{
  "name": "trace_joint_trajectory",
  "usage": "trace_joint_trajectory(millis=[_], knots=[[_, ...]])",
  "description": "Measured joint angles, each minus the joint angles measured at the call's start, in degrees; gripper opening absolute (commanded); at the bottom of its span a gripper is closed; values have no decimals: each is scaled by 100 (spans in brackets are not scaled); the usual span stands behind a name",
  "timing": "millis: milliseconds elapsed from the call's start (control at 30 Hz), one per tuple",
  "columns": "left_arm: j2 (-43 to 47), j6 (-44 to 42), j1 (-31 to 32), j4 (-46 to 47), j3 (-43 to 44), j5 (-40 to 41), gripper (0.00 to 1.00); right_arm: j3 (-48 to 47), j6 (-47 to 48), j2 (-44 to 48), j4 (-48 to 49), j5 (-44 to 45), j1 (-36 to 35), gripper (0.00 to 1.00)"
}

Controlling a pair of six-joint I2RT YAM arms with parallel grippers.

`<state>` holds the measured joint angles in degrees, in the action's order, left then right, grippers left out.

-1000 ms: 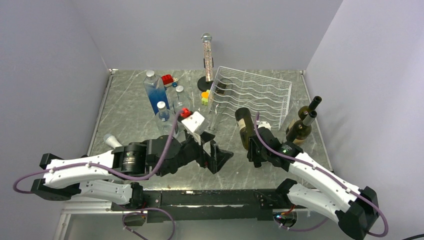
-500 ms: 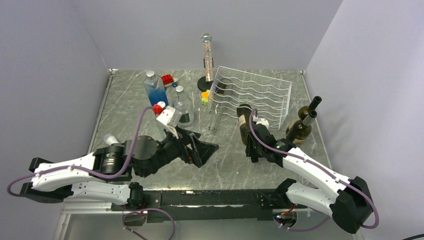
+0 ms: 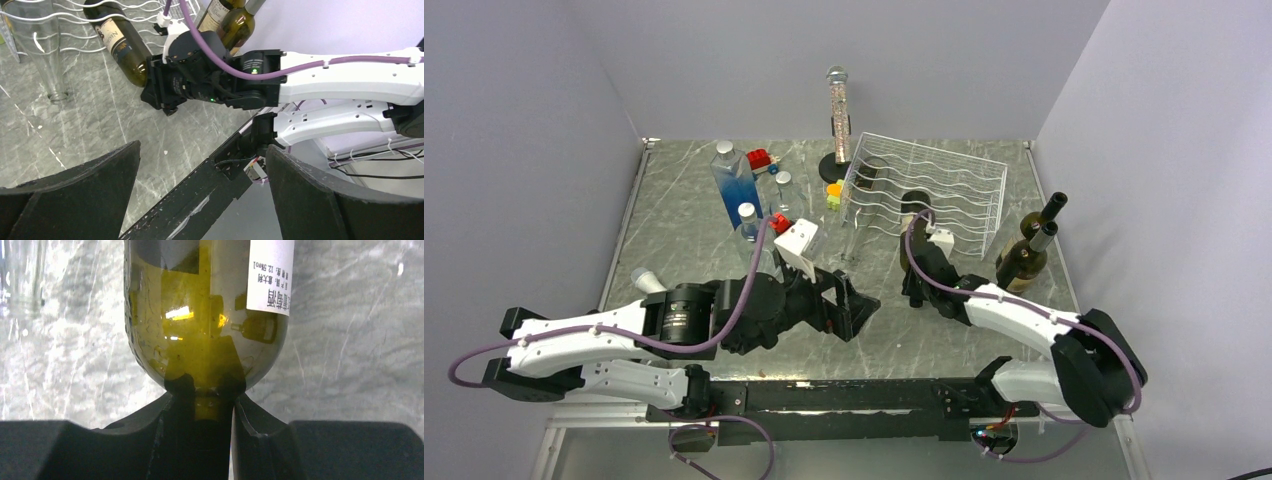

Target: Put the wine bottle on the wine rack

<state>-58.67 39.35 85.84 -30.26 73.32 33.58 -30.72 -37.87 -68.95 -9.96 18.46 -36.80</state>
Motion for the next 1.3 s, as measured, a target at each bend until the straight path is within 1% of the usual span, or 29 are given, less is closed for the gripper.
trace_joint_trajectory(millis=[100,333,633,767,1233,1267,1300], knots=[[-50,-42,0,-11,0,-66,99,-129,68,-382,310,55,122,0],[-157,-63,0,-219,2,-79,99,-861,199,-1346,546,-33,503,0],[0,9,0,-328,0,-72,99,-1458,262,-2146,846,-422,686,0],[116,63,0,-387,0,-68,99,-1659,205,-2396,918,-570,686,0],[400,247,0,-772,0,31,99,-2293,-175,-3005,822,-492,730,0],[444,251,0,-778,0,48,99,-2350,-192,-3047,774,-498,730,1],[466,254,0,-782,0,61,99,-2415,-210,-3091,695,-520,737,7]])
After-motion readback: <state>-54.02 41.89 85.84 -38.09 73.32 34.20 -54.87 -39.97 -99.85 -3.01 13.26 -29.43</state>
